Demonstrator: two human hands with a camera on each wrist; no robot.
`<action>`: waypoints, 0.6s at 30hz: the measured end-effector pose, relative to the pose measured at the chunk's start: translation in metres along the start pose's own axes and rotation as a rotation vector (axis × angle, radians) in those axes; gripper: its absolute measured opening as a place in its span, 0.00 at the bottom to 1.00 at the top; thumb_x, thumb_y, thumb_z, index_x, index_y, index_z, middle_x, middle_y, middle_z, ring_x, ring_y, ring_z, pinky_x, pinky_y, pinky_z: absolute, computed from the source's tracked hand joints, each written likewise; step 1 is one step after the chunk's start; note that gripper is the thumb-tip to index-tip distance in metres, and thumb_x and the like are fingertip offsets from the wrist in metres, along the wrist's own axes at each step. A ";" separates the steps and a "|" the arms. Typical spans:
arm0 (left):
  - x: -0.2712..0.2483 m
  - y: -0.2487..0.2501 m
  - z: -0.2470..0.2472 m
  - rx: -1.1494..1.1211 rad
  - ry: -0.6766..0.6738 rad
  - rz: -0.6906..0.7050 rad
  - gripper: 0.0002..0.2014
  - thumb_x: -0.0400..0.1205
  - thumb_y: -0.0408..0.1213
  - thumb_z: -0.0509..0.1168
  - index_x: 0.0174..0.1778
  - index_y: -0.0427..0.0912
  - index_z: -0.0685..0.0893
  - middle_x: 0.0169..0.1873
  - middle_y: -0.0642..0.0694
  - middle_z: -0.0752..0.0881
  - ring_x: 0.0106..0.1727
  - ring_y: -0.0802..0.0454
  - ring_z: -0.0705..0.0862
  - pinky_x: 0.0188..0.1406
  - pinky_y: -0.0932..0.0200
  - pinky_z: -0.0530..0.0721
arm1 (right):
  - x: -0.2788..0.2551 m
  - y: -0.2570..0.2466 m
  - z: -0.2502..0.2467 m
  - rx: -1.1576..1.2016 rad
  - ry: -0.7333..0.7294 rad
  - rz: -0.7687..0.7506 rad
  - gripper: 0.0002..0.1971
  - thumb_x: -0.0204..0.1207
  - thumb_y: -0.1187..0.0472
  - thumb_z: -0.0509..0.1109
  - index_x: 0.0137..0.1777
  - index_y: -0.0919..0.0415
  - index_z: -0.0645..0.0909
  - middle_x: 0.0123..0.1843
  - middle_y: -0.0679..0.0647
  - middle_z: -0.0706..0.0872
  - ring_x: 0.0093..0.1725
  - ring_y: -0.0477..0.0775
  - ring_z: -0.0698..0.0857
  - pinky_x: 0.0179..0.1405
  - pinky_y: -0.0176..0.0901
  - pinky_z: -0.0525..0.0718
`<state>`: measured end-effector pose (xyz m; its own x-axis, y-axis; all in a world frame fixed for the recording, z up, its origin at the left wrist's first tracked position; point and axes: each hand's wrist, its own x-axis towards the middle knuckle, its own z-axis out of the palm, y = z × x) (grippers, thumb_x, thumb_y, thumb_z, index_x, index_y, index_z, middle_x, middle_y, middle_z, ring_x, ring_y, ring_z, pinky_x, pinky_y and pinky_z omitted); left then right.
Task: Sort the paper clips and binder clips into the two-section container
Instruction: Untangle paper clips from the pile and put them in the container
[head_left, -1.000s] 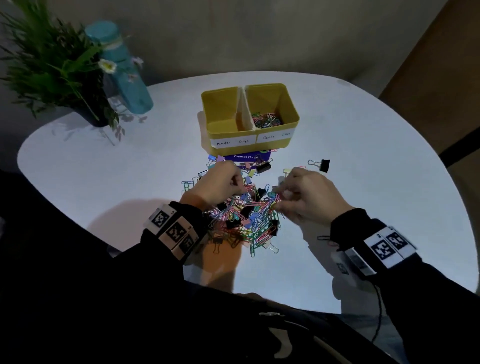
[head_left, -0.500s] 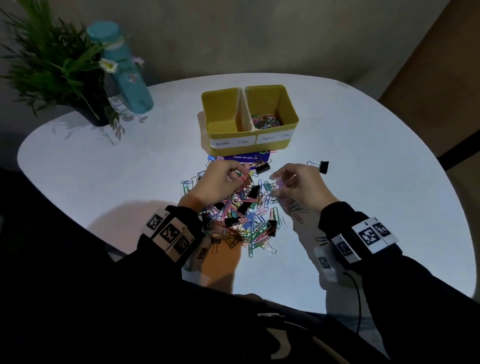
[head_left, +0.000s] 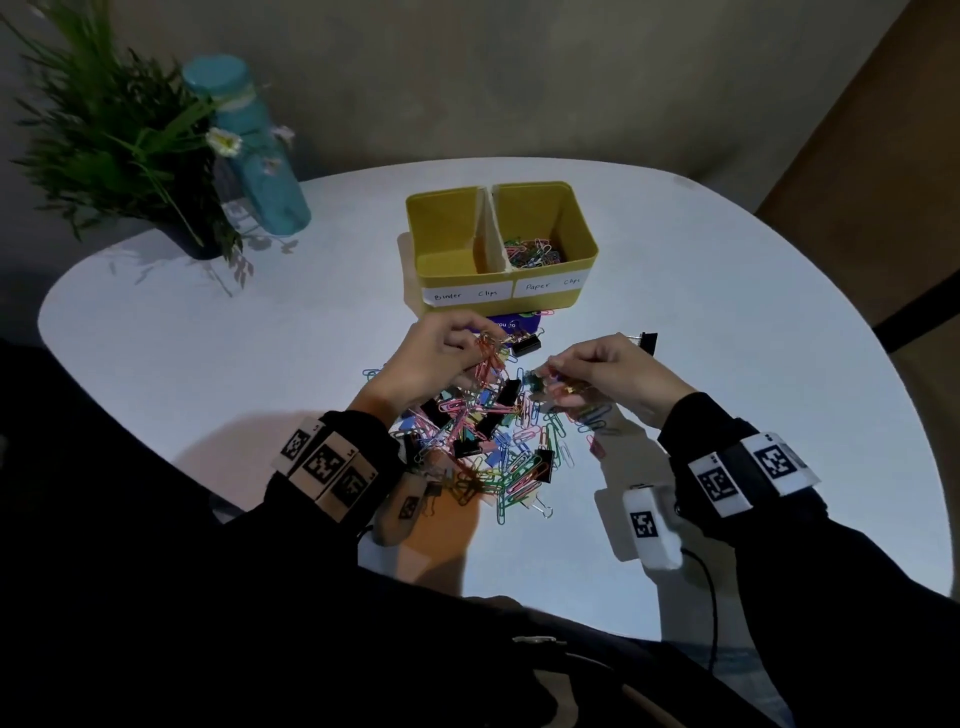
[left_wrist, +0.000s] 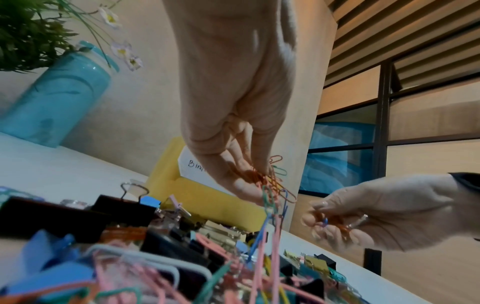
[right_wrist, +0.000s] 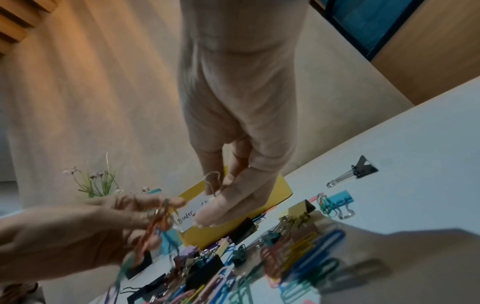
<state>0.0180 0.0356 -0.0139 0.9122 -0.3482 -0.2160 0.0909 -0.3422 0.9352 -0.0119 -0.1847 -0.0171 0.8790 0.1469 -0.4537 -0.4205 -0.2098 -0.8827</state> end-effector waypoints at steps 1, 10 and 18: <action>-0.002 0.004 -0.001 -0.038 0.021 0.006 0.09 0.81 0.25 0.66 0.55 0.37 0.86 0.37 0.28 0.86 0.34 0.45 0.89 0.28 0.63 0.86 | -0.001 0.001 0.000 -0.044 -0.010 -0.002 0.13 0.76 0.62 0.74 0.49 0.74 0.86 0.40 0.68 0.88 0.32 0.55 0.86 0.42 0.50 0.86; -0.003 0.037 -0.001 -0.282 0.124 0.074 0.08 0.77 0.24 0.70 0.51 0.33 0.85 0.39 0.36 0.89 0.32 0.52 0.89 0.33 0.62 0.90 | -0.003 -0.009 0.016 -0.327 -0.106 -0.150 0.24 0.58 0.53 0.86 0.56 0.53 0.88 0.39 0.42 0.91 0.47 0.50 0.90 0.61 0.51 0.84; -0.002 0.026 0.001 0.054 0.236 0.077 0.07 0.79 0.27 0.69 0.50 0.40 0.89 0.47 0.41 0.90 0.43 0.47 0.90 0.43 0.54 0.91 | 0.000 -0.019 0.019 -0.085 -0.101 -0.138 0.09 0.76 0.66 0.74 0.49 0.73 0.87 0.29 0.48 0.90 0.28 0.42 0.87 0.28 0.28 0.84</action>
<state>0.0180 0.0265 0.0102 0.9841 -0.1640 -0.0679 0.0022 -0.3711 0.9286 -0.0085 -0.1625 -0.0023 0.8980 0.2754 -0.3432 -0.2735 -0.2616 -0.9256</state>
